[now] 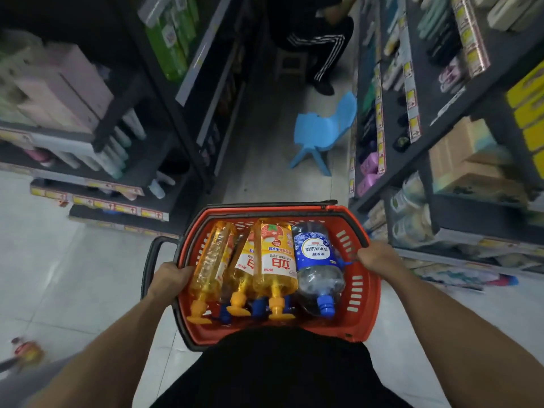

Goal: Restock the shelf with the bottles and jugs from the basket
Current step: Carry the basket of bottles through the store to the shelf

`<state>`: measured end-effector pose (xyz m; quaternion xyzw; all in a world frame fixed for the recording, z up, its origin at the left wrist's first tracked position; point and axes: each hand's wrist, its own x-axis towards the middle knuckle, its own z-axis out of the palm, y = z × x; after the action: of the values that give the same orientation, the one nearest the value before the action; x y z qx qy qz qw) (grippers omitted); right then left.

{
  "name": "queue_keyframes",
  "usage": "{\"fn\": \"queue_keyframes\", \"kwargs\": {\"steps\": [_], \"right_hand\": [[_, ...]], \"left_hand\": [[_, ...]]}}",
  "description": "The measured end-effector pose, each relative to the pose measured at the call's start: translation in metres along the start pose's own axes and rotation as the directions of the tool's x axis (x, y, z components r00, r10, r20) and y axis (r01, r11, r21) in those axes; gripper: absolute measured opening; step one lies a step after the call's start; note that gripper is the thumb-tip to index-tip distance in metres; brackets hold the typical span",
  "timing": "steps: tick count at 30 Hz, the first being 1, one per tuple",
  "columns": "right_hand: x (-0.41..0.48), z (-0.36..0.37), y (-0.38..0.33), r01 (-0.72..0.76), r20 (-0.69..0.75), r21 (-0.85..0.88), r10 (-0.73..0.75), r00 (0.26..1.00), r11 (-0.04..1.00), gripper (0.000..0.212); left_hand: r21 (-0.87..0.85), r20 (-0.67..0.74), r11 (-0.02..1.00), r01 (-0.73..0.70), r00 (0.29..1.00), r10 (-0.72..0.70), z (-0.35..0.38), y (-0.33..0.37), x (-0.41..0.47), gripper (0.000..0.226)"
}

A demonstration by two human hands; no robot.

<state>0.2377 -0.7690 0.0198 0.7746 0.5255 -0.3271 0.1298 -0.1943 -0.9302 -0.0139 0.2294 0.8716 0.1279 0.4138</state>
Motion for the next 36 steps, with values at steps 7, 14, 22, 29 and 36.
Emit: {"fn": "queue_keyframes", "kwargs": {"steps": [7,14,22,29,36], "right_hand": [[0.126,-0.071,-0.049,0.056,0.055,-0.061,-0.052,0.997,0.997,0.03],[0.245,-0.17,-0.137,0.215,0.121,-0.206,-0.193,0.974,0.955,0.031],[0.307,-0.202,-0.251,0.326,0.14,-0.344,-0.296,0.945,0.88,0.037],[0.328,-0.199,-0.403,0.478,0.15,-0.509,-0.474,0.868,0.715,0.045],[0.353,-0.179,-0.488,0.615,0.313,-0.574,-0.55,0.774,0.54,0.044]], "left_hand": [[-0.042,-0.035,0.993,0.109,0.993,-0.111,0.022,0.115,0.055,0.046],[-0.202,-0.073,0.937,0.286,0.949,-0.306,0.064,0.206,0.051,0.052],[-0.426,0.002,0.795,0.431,0.879,-0.476,0.068,0.226,0.09,0.059],[-0.646,0.072,0.578,0.498,0.794,-0.603,0.105,0.163,0.159,0.088],[-0.749,0.013,0.472,0.465,0.723,-0.691,0.069,0.24,0.121,0.052]]}}
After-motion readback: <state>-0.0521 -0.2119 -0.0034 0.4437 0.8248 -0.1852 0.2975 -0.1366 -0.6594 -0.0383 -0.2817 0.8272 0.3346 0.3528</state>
